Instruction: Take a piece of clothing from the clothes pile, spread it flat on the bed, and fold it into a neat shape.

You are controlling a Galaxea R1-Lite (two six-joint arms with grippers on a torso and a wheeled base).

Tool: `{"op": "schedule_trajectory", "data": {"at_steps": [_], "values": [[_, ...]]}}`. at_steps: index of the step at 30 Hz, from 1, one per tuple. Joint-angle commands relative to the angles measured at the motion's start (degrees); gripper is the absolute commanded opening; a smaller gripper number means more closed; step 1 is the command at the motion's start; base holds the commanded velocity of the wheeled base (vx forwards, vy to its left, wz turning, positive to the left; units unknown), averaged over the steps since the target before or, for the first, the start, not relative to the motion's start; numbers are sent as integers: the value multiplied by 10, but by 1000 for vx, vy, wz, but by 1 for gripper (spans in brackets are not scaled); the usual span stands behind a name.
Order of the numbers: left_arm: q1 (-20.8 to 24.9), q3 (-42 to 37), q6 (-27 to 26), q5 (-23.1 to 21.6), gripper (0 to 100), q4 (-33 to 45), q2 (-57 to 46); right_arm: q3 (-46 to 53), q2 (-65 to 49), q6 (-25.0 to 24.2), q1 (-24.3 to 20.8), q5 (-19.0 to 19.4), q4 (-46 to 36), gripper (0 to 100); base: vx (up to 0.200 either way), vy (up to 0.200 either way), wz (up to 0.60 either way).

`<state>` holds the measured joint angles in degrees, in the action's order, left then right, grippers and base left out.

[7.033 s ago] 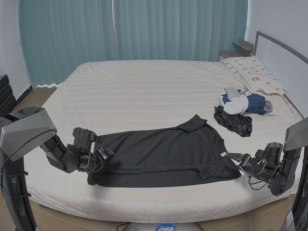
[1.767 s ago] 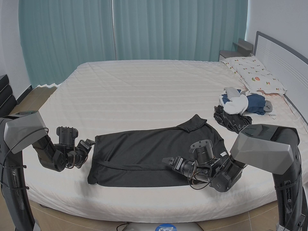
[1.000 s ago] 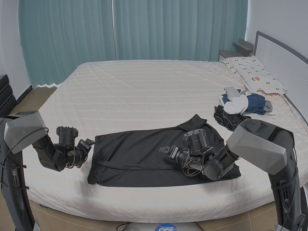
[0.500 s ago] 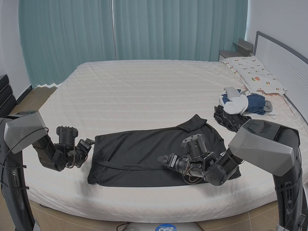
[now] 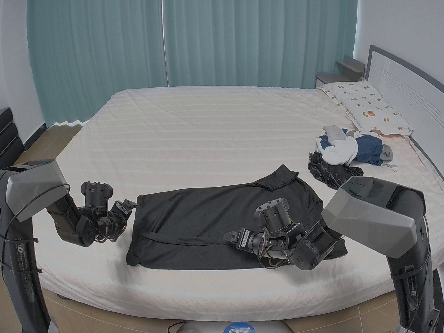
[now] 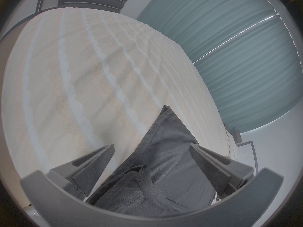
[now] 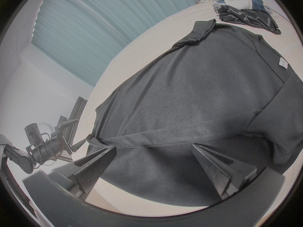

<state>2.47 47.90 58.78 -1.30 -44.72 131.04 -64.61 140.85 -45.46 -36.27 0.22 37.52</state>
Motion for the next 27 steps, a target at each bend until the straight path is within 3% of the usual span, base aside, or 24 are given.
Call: {"op": "schedule_trajectory", "data": {"at_steps": [1, 16, 27], "values": [[0, 0, 0, 1, 100, 0, 2, -25, 22, 3, 2, 0, -6, 100, 0, 0, 0], [0, 1, 0, 1, 100, 0, 2, -83, 39, 5, 33, -5, -13, 100, 0, 0, 0], [0, 2, 0, 1, 100, 0, 2, -89, 35, 6, 31, -5, -15, 100, 0, 0, 0]]}}
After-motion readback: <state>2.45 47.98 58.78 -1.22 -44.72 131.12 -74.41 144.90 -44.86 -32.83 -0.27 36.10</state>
